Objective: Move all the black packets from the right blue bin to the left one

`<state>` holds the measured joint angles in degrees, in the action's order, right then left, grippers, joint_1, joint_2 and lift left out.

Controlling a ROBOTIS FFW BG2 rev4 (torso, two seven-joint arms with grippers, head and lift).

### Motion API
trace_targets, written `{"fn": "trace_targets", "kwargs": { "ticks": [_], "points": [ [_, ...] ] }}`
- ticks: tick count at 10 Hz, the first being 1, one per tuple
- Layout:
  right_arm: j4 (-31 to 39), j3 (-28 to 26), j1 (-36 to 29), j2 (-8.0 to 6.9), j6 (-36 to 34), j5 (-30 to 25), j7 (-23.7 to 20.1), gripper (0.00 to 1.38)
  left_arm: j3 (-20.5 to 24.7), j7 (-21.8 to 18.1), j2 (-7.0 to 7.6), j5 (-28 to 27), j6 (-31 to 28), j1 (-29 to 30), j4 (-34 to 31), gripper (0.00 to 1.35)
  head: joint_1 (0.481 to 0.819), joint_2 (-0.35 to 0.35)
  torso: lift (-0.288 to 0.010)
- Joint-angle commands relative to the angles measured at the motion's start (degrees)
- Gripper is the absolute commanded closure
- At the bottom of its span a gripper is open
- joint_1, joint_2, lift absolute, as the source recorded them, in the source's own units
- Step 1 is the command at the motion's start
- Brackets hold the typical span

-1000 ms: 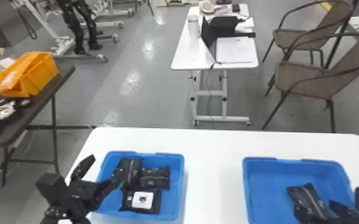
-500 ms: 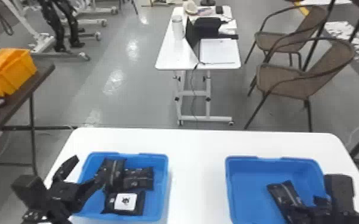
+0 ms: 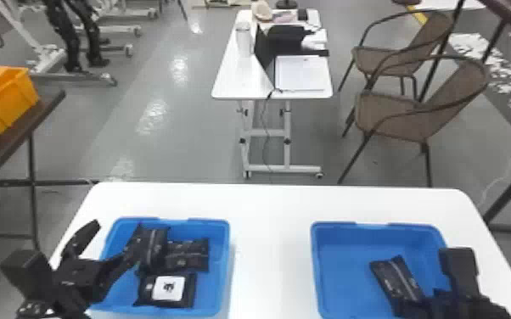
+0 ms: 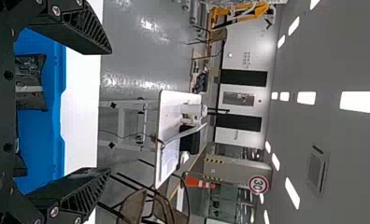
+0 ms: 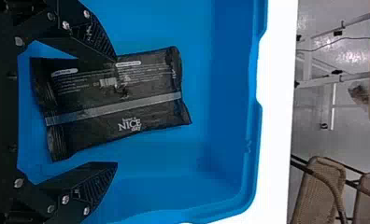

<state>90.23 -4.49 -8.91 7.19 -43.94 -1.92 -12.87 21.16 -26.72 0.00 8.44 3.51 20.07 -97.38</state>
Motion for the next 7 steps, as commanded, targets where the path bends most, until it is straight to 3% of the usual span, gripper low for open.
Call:
{"fn": "trace_targets", "kwargs": {
  "ticks": [1,2,3,4,5,7],
  "points": [
    [-1.9,0.4,1.2,0.2,-1.8,0.3,-0.1,0.28,-0.2,0.0,-0.15,0.0,0.0,-0.2,0.0,0.14,0.695,0.067,0.0],
    [-2.9,0.9,1.8,0.37,-1.8,0.5,-0.2,0.41,-0.2,0.0,-0.15,0.0,-0.1,-0.2,0.0,0.14,0.695,0.067,0.0],
    [-4.0,0.9,2.3,0.37,-1.2,0.9,-1.3,0.85,-0.3,0.0,-0.15,0.0,-0.2,-0.2,0.1,0.14,0.695,0.068,0.0],
    [-3.5,0.9,2.0,0.37,-0.4,1.7,-1.5,1.18,-0.3,0.0,-0.15,0.0,-0.3,-0.3,0.1,0.14,0.695,0.072,0.0],
    [-1.9,0.8,0.8,0.2,-0.3,3.4,-1.4,1.28,-0.4,0.0,-0.15,0.0,-0.4,-0.3,0.1,0.14,0.695,0.075,0.0],
    [1.7,0.7,-1.1,0.2,-0.5,5.0,-1.1,1.28,-0.6,0.0,-0.15,2.3,-2.3,-0.5,0.1,0.14,0.695,0.086,0.0]
  ]
}}
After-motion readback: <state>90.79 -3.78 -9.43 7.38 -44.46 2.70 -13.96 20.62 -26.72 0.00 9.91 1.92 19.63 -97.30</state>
